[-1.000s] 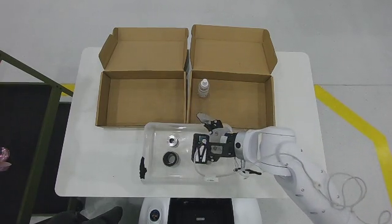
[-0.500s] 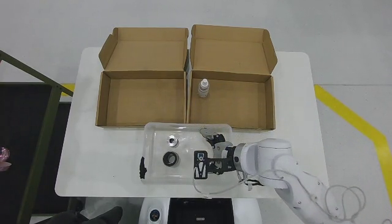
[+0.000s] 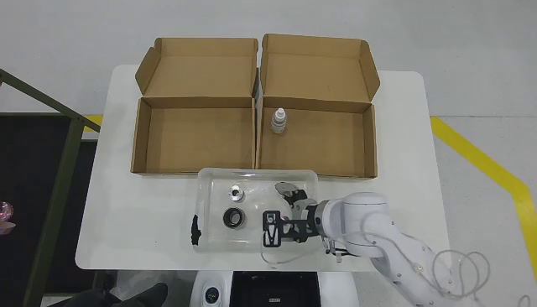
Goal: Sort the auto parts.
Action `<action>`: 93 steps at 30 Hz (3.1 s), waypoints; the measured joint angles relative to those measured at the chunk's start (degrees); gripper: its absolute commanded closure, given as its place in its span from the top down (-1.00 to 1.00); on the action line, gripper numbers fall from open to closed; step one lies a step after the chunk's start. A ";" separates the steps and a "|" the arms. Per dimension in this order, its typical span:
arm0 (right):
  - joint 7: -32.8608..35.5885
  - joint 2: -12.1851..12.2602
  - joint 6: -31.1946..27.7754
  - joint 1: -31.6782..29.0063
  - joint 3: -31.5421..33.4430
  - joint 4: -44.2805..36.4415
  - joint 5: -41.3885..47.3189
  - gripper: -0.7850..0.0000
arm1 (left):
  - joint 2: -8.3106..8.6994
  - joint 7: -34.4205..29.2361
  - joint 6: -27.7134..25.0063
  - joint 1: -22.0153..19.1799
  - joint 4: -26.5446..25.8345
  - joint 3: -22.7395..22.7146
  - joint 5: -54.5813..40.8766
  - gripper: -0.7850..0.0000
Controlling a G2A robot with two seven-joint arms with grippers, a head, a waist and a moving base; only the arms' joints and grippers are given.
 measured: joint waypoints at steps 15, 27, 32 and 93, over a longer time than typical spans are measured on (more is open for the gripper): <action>4.00 -0.10 1.30 1.46 -2.86 2.36 0.57 -0.15 | 0.00 0.00 0.00 0.00 0.00 0.00 0.00 1.00; 6.04 0.51 1.81 2.13 -5.36 1.01 0.07 -1.00 | 0.00 0.00 0.00 0.00 0.00 0.00 0.00 1.00; 4.61 0.81 1.21 2.62 -4.33 -1.88 1.74 -1.00 | 0.00 0.00 0.00 0.00 0.00 0.00 0.00 1.00; -21.64 1.56 4.77 14.06 11.44 11.42 11.07 -1.00 | 0.00 0.00 0.00 0.00 0.00 0.00 0.00 1.00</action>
